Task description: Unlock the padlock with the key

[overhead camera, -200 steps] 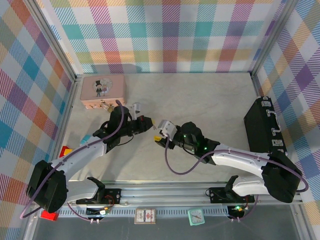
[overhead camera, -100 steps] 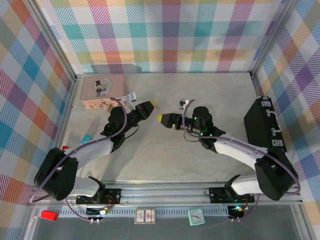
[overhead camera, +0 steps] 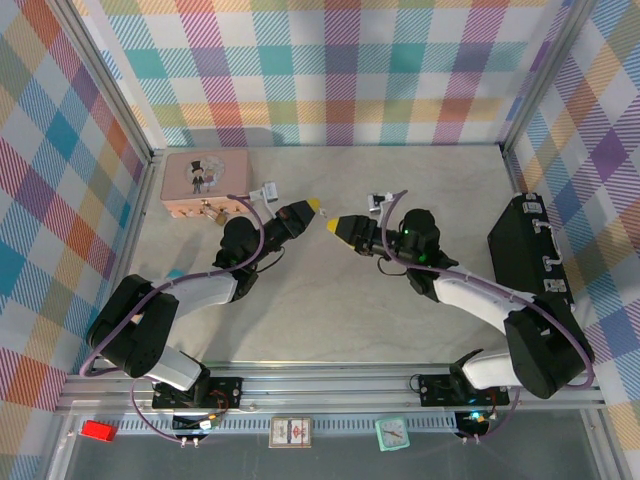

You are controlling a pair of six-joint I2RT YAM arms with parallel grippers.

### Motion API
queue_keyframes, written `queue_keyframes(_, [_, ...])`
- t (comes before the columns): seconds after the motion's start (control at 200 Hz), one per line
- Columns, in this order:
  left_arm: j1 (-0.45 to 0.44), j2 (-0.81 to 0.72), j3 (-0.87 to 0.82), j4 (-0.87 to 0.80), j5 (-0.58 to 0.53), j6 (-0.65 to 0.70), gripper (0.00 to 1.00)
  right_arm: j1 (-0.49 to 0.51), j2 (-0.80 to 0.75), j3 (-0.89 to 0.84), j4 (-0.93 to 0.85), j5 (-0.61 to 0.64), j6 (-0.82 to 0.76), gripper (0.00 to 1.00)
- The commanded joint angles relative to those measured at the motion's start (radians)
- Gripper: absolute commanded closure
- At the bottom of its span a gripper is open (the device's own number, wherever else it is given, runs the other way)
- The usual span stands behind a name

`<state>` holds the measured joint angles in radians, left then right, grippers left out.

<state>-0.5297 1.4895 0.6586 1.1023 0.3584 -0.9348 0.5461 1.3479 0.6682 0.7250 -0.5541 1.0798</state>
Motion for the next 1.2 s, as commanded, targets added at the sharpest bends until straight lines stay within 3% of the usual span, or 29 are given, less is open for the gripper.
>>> queue_keyframes(0.0, [-0.009,-0.002,-0.008,0.082,0.031,-0.020,1.00,-0.010,0.020,-0.003,0.109,-0.030,0.053,0.27])
queue_keyframes(0.34, [-0.019,0.061,-0.010,0.209,0.044,-0.113,1.00,-0.020,0.135,0.010,0.356,-0.051,0.185,0.36])
queue_keyframes(1.195, [-0.045,0.028,-0.030,0.180,0.028,-0.106,1.00,-0.018,0.139,0.033,0.400,-0.038,0.232,0.58])
